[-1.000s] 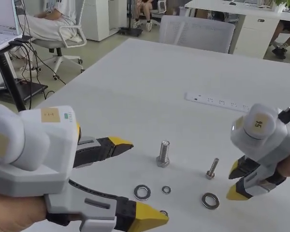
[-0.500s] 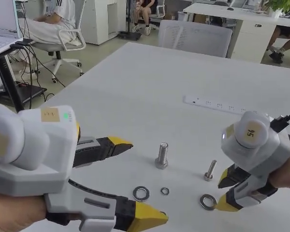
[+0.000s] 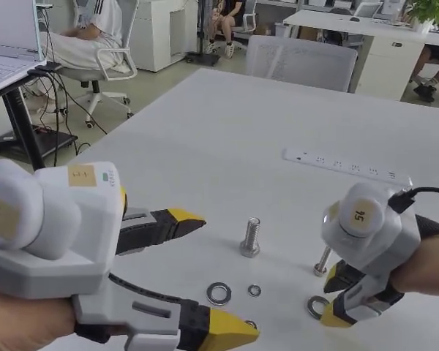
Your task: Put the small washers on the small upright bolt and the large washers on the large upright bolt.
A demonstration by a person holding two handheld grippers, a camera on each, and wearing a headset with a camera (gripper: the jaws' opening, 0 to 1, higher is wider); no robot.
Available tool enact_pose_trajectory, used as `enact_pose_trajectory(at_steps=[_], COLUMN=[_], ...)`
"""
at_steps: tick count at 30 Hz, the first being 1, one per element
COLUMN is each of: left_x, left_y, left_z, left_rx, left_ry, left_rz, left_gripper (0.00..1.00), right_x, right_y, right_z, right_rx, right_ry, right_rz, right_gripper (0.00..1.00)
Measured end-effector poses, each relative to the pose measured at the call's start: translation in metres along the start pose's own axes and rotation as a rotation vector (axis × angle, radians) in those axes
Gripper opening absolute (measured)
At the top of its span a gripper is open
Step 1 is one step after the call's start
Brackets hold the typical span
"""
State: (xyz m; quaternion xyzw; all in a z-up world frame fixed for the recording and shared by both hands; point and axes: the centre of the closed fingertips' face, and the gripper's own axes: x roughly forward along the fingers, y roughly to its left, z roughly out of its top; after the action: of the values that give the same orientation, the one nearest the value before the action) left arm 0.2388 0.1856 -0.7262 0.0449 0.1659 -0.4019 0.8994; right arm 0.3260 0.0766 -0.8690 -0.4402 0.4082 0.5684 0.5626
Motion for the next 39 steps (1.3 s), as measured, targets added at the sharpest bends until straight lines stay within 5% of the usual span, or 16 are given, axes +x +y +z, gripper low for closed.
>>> enact_pose_trajectory(at_steps=[39], left_x=[-0.0007], left_y=[0.0002], left_z=[-0.0034], left_rx=[-0.012], left_ry=[-0.001], left_rz=[0.002], left_gripper=[0.82], right_x=[0.0097], right_y=[-0.0008], right_z=[-0.0032], right_rx=[0.018], right_ry=[0.018], right_rz=[0.019], right_gripper=[0.25])
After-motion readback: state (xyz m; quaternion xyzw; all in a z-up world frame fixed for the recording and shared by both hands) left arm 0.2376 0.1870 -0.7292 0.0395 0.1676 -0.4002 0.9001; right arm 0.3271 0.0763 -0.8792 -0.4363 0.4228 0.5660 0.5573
